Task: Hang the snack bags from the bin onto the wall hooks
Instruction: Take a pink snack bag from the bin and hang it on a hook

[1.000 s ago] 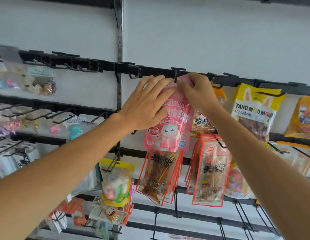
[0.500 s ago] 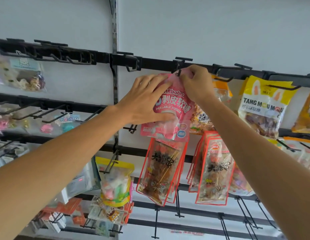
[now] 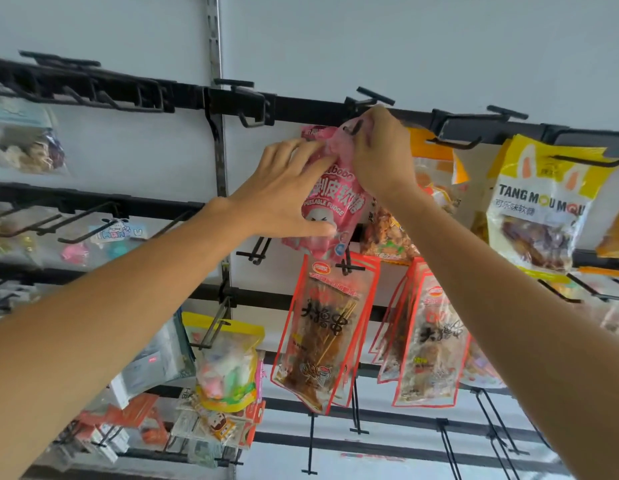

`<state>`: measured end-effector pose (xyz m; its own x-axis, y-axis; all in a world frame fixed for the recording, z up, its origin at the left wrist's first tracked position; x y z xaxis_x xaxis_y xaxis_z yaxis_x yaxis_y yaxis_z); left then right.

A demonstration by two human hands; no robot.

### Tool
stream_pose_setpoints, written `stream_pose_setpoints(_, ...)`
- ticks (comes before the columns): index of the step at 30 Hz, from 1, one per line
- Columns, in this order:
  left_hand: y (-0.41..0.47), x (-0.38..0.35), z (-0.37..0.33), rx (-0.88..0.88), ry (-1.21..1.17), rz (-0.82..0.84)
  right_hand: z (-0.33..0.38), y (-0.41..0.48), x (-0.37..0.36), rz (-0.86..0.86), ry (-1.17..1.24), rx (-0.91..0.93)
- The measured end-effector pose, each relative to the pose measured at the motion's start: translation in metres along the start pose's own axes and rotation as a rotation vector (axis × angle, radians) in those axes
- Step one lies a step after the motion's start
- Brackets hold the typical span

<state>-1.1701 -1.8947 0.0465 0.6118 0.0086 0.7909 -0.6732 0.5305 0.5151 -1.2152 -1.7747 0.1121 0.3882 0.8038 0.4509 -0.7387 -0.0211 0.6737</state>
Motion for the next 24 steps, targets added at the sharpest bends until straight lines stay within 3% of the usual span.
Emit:
stream_pose_setpoints(5, 0.005, -0.008, -0.005, 0.022, 0.054, -0.039, 0.002, -0.012, -0.001, -0.056, -0.003, 0.152)
stream_pose_setpoints(10, 0.006, -0.008, 0.001, 0.072, 0.065, -0.044, 0.011, -0.033, 0.027, -0.430, -0.270, 0.293)
stream_pose_setpoints(14, 0.004, -0.007, -0.004, 0.060, 0.045, -0.042, -0.002, -0.043, 0.011, -0.271, -0.392, 0.430)
stream_pose_setpoints(24, -0.019, 0.007, -0.014, 0.052, 0.051, -0.010, -0.016, -0.057, 0.000, -0.002, -0.648, 0.330)
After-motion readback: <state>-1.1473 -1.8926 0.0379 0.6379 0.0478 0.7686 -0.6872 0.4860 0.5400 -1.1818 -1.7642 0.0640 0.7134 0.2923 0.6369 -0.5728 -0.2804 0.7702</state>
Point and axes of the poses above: each hand's wrist, its own y-axis towards the middle knuckle, its own x-axis out of the back of the hand, z = x × y, the point moved 9 cm from there along y, towards the middle knuckle, and after that the axes turned 13 degrees about -x, right-handed, at the moved point
